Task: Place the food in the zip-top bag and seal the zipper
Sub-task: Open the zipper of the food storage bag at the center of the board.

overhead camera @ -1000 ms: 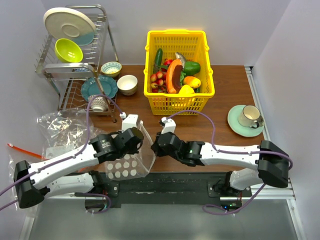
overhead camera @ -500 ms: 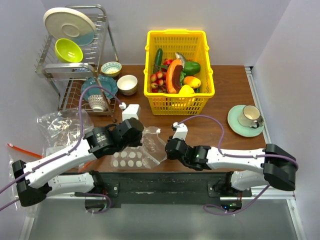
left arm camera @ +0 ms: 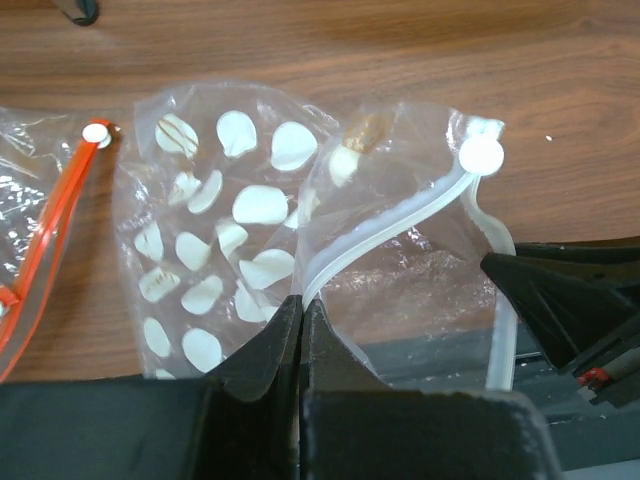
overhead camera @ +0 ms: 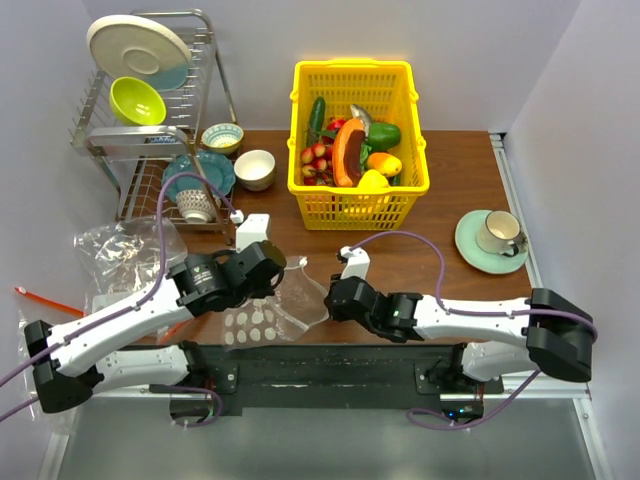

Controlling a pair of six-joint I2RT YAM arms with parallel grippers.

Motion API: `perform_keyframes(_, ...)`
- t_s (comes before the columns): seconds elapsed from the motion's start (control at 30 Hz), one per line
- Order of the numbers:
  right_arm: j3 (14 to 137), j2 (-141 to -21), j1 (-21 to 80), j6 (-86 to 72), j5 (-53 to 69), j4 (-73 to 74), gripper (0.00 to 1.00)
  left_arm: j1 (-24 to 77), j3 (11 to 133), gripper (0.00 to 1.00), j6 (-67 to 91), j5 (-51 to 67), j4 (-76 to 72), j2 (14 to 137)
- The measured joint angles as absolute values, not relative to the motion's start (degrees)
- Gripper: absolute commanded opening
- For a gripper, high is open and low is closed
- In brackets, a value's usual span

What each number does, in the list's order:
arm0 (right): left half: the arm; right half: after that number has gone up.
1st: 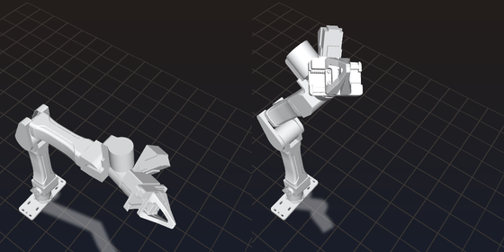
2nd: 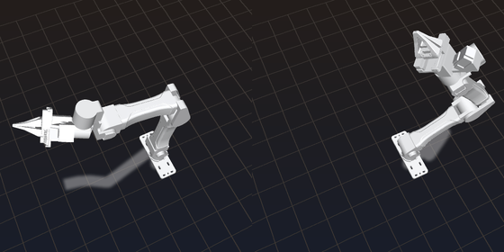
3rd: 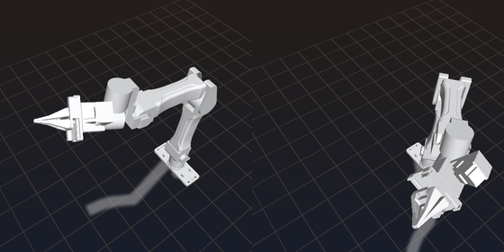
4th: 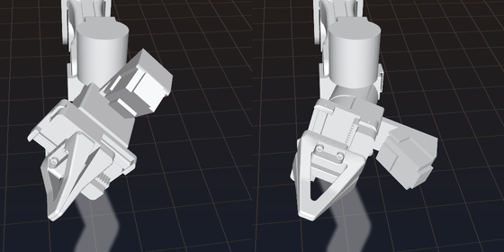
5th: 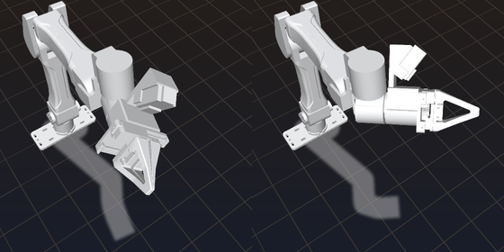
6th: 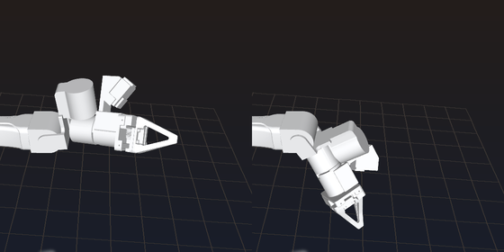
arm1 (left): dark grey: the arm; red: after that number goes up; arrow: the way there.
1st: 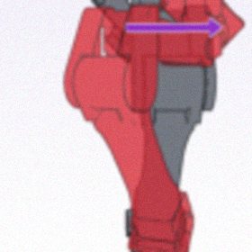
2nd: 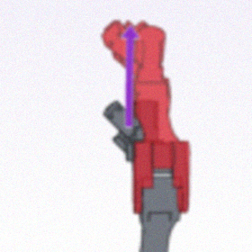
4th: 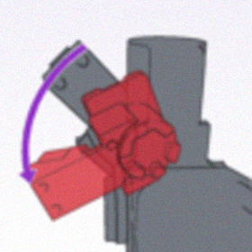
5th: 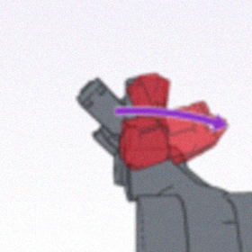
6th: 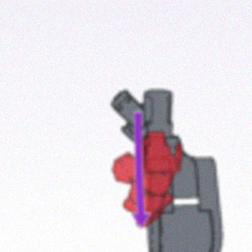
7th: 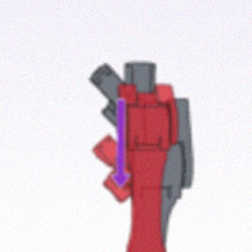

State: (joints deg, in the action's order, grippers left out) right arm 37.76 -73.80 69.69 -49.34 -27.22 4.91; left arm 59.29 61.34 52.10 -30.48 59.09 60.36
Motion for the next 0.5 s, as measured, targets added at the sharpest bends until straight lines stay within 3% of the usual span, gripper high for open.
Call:
perform_keyframes(0.17,38.2,-71.7,69.7,-46.1,-25.3,5.8,0.42,59.3,57.2,0.0,51.8,-30.0,55.0,56.3)
perform_keyframes(0.33,40.9,-64.3,69.7,-43.2,-24.6,10.2,0.7,59.3,56.3,0.0,51.7,-30.3,53.0,53.9)
perform_keyframes(0.5,52.8,-60.7,69.7,-39.3,-28.4,18.9,0.77,59.3,56.3,0.0,51.6,-31.3,53.4,54.2)
